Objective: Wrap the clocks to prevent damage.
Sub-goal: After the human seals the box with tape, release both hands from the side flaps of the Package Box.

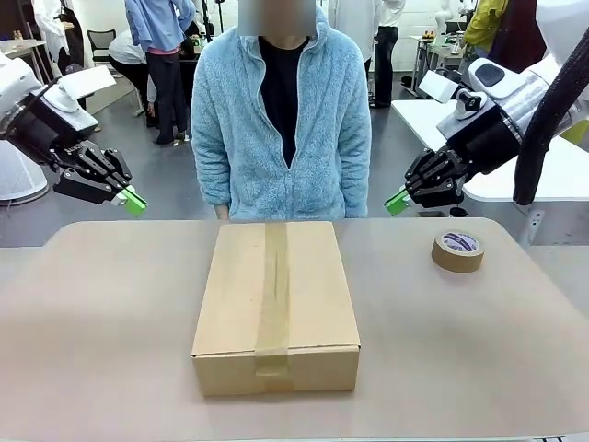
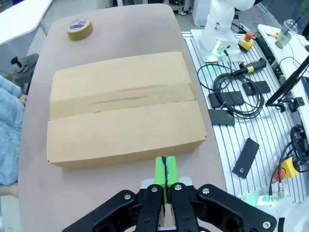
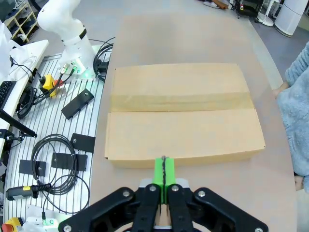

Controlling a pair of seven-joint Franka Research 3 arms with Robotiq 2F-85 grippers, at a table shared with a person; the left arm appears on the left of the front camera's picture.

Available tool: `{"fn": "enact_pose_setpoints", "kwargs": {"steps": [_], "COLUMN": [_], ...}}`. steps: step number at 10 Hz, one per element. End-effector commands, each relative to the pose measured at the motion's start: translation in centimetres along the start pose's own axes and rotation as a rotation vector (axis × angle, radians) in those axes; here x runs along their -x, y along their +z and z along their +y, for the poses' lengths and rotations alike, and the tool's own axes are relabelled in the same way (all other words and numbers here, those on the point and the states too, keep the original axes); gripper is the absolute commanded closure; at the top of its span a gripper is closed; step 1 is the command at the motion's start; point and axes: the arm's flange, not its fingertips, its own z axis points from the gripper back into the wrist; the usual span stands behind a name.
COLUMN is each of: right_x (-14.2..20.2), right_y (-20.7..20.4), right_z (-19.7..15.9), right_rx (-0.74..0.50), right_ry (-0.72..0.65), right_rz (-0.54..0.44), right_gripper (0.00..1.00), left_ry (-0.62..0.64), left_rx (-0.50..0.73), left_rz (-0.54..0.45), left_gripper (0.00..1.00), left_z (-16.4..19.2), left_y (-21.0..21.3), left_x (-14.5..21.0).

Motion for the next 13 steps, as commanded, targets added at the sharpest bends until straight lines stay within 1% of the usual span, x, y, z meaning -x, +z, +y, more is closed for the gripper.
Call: {"fn": "enact_pose_setpoints", "kwargs": {"steps": [1,5,6,7,8,9,10,11,12,13], "right_x": [0.13,0.0,0.14,0.1,0.13,-0.06,-0.06,-0.01,0.01,-0.03], "right_y": [-0.3,0.0,0.01,0.0,-0.07,0.03,-0.01,-0.05,0.01,0.06], "right_z": [-0.15,0.0,-0.21,-0.07,0.17,0.18,0.25,0.37,0.48,0.47], "right_rx": [0.004,0.0,-0.023,-0.022,-0.024,-0.023,-0.028,-0.035,-0.038,-0.037], "right_ry": [0.003,0.0,-0.003,0.0,0.004,0.003,0.001,-0.002,-0.003,-0.004], "right_rz": [0.011,0.0,-0.033,-0.038,-0.042,-0.043,-0.044,-0.043,-0.045,-0.047], "right_gripper": [0.99,0.99,0.39,0.39,0.0,0.38,0.0,0.0,0.0,0.0], "left_ry": [-0.01,0.0,0.005,0.013,0.018,0.018,0.02,0.019,0.019,0.019], "left_rx": [-0.007,0.0,0.0,-0.004,-0.007,0.002,0.01,0.014,0.018,0.022], "left_rz": [-0.006,0.0,0.003,0.01,0.004,0.008,0.007,0.007,0.009,0.012], "left_gripper": [1.0,1.0,0.4,0.4,0.0,0.37,0.0,0.0,0.07,0.0], "left_z": [0.12,0.0,0.58,0.41,0.06,0.38,0.45,0.39,0.45,0.63], "left_y": [-0.05,-0.01,0.25,0.3,0.13,0.35,0.3,0.21,0.22,0.3], "left_x": [-0.12,-0.01,-0.1,-0.16,-0.05,-0.17,-0.07,-0.05,-0.06,-0.08]}}
